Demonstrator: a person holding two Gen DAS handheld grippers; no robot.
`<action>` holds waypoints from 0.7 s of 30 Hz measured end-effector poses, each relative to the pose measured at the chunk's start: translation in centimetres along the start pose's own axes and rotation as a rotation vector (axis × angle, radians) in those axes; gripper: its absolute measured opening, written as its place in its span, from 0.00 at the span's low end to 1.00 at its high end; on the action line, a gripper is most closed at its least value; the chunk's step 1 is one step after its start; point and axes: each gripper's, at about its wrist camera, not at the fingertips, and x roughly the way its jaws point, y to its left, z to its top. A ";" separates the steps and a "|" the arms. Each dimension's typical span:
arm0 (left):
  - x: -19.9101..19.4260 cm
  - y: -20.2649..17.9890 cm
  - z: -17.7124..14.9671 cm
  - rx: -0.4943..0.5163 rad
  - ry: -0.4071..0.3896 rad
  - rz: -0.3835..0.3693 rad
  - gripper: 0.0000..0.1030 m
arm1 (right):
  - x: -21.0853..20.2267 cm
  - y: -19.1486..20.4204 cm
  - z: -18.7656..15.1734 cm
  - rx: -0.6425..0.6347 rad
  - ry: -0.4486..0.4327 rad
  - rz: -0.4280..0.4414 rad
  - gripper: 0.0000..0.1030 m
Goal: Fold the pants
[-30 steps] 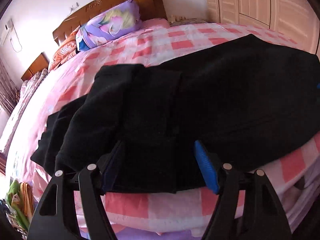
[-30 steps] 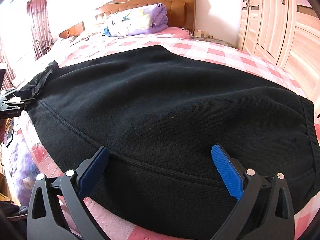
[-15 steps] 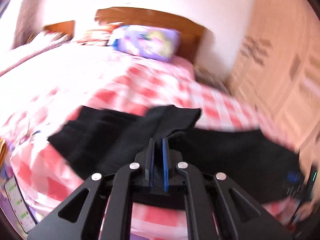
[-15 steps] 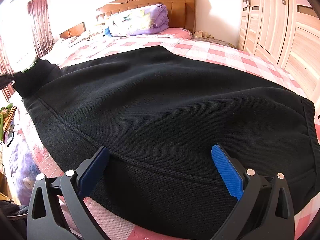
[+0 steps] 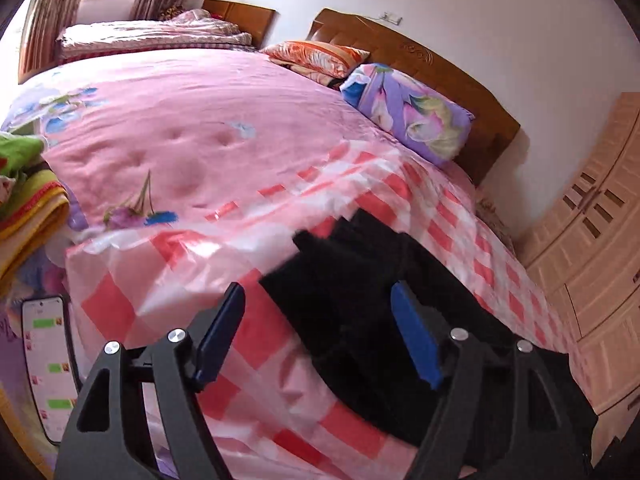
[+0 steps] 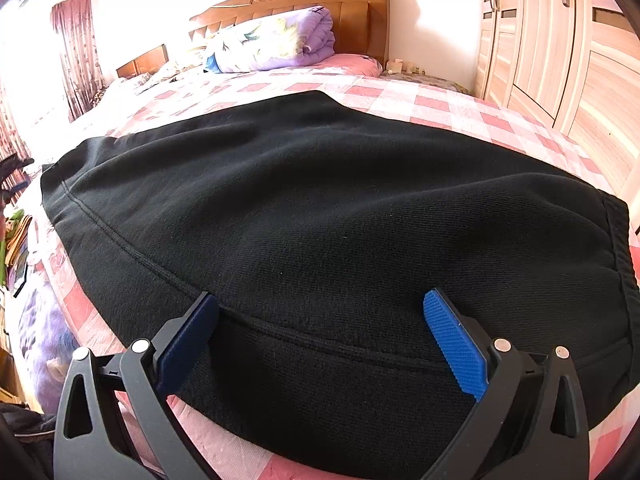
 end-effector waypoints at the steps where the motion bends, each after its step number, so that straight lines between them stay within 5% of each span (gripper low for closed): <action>1: 0.5 -0.2 -0.7 -0.001 0.024 -0.029 0.72 | 0.0 0.0 0.0 0.000 0.002 0.001 0.96; 6: 4.0 0.0 -1.0 -0.100 0.056 -0.123 0.61 | 0.0 0.0 0.0 0.001 0.002 0.000 0.96; 10: 5.1 -0.3 -0.7 -0.140 0.064 -0.126 0.04 | -0.1 0.1 -0.1 0.001 0.000 0.000 0.96; 13: 1.3 -1.3 0.0 -0.166 -0.035 -0.221 0.04 | -0.1 0.0 -0.1 0.000 -0.001 0.001 0.96; 16: 0.1 -1.5 0.0 -0.198 0.002 -0.310 0.04 | -0.1 0.0 -0.1 0.001 -0.010 0.003 0.96; 20: 4.4 1.1 -1.6 -0.184 0.140 -0.159 0.06 | -0.1 -0.1 -0.2 -0.001 -0.015 0.005 0.96; 21: 5.2 1.9 -1.8 -0.185 0.146 -0.155 0.13 | -0.1 -0.1 -0.2 -0.003 -0.013 0.007 0.96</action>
